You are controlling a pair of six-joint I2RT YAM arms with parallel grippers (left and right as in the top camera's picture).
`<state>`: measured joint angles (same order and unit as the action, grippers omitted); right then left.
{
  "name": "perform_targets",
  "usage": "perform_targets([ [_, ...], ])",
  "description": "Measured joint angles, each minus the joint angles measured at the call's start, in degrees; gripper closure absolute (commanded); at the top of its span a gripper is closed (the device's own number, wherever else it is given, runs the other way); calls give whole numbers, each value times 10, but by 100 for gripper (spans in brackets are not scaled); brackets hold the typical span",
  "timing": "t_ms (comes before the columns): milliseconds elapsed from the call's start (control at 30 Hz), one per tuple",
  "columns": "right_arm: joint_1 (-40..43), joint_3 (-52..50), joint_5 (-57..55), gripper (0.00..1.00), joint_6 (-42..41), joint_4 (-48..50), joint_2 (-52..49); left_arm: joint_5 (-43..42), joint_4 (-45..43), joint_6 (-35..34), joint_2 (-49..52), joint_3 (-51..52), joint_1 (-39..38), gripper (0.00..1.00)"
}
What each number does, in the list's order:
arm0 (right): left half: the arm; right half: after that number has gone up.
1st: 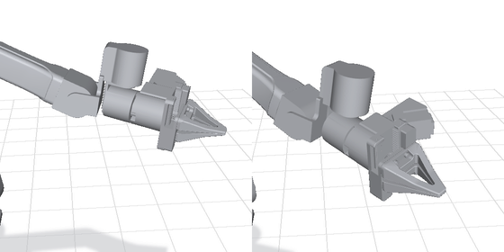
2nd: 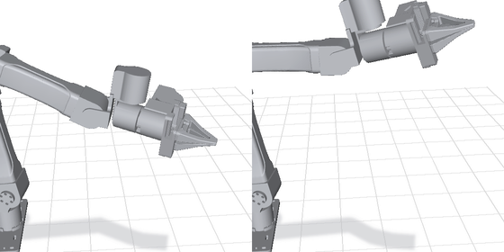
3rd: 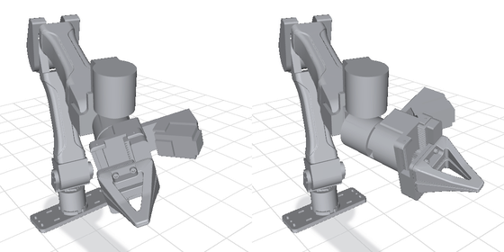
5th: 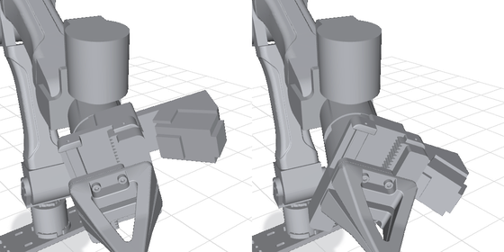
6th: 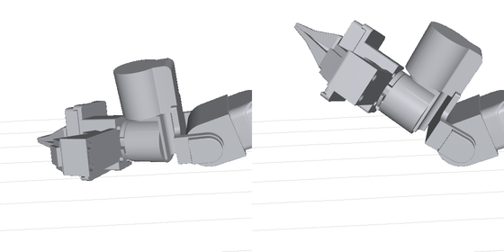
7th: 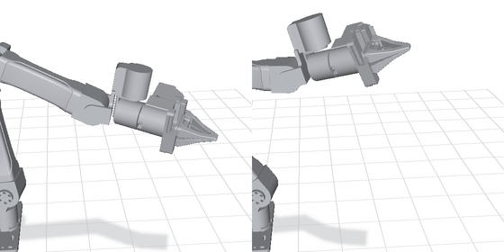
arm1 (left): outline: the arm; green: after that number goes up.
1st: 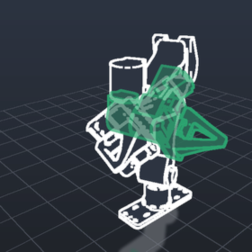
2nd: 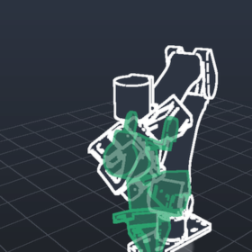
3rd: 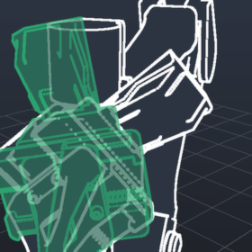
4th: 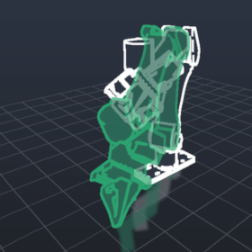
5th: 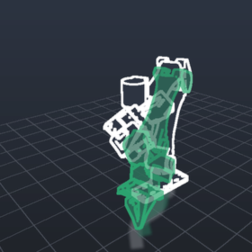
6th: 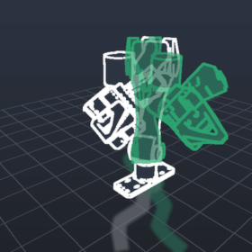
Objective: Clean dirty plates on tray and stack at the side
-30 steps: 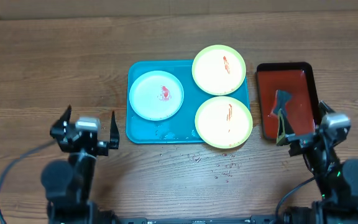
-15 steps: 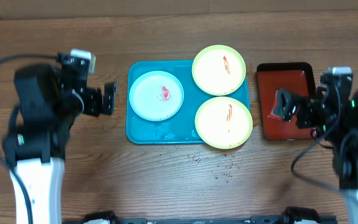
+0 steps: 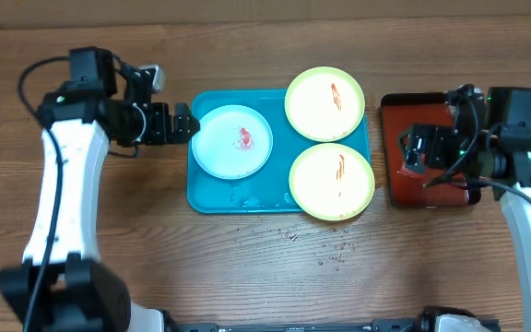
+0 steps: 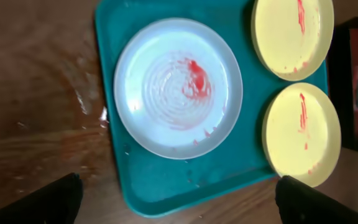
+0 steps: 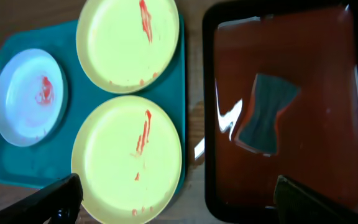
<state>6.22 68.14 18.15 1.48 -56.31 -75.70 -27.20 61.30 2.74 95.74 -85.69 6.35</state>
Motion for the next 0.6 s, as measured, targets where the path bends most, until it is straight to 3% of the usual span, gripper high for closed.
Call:
perform_targets([
  [33, 0, 0, 1, 0, 0, -4, -5, -10, 0, -5, 14, 0, 0, 30],
  [100, 0, 0, 3, 0, 0, -11, -15, -23, -2, -9, 41, 0, 0, 35],
  [600, 0, 0, 9, 5, 0, -14, -19, 150, 7, -232, 160, -2, -103, 43],
])
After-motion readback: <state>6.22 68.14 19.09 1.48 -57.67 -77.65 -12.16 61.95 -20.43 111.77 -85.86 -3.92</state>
